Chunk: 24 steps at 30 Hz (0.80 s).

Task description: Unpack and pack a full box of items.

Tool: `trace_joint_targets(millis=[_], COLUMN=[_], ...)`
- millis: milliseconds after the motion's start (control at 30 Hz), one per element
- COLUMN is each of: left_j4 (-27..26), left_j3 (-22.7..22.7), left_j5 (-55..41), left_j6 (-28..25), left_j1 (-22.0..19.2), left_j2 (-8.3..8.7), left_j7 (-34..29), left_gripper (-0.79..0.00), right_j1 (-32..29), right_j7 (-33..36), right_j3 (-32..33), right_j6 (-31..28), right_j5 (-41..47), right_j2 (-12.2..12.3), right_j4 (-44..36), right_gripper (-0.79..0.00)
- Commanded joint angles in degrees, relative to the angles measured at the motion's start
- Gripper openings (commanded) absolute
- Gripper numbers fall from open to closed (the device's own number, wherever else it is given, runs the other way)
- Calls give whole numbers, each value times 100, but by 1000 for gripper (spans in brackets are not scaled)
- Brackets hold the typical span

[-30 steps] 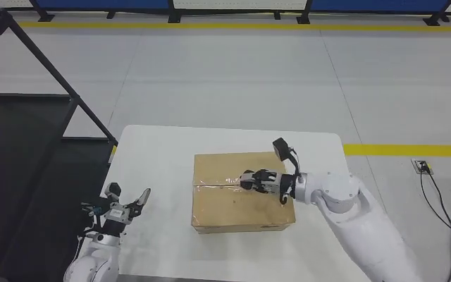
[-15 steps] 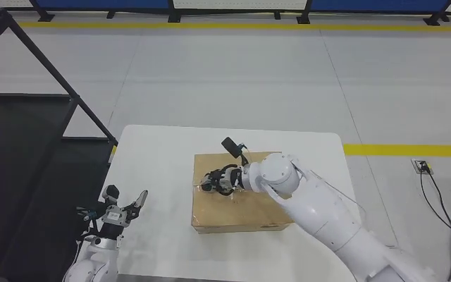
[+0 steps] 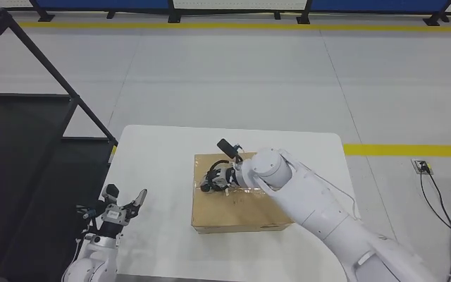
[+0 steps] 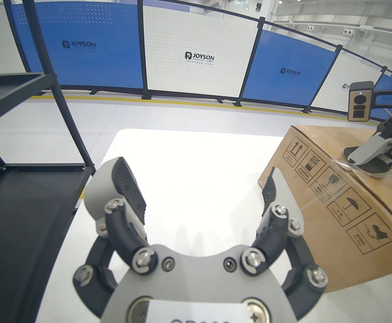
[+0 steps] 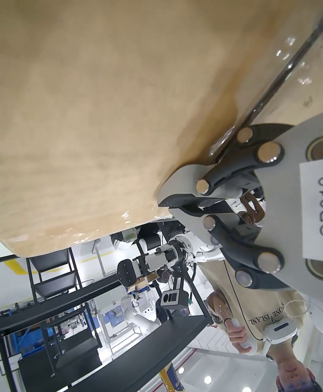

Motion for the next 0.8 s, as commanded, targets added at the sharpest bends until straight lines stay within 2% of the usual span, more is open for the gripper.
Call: trace_joint_targets(millis=[0,267,767], left_j4=[-8,-30,-162], left_j3=[26,128,335], left_j5=[11,49,175], left_j6=[15,39,70], left_j1=[-15,-71,-178], left_j2=[2,10,24], left_j7=[-14,-74,-160], left_gripper=[0,0,0], right_j1=[-21,-311,-1685], right_j7=[33,479,101], right_j3=[55,461,2074], right_j6=[-19,98,963], right_j5=[-112,-610,-1669], right_j2=[34,347,1151], right_j4=[-72,-646,-2367], right_gripper=[-785,-785,-785])
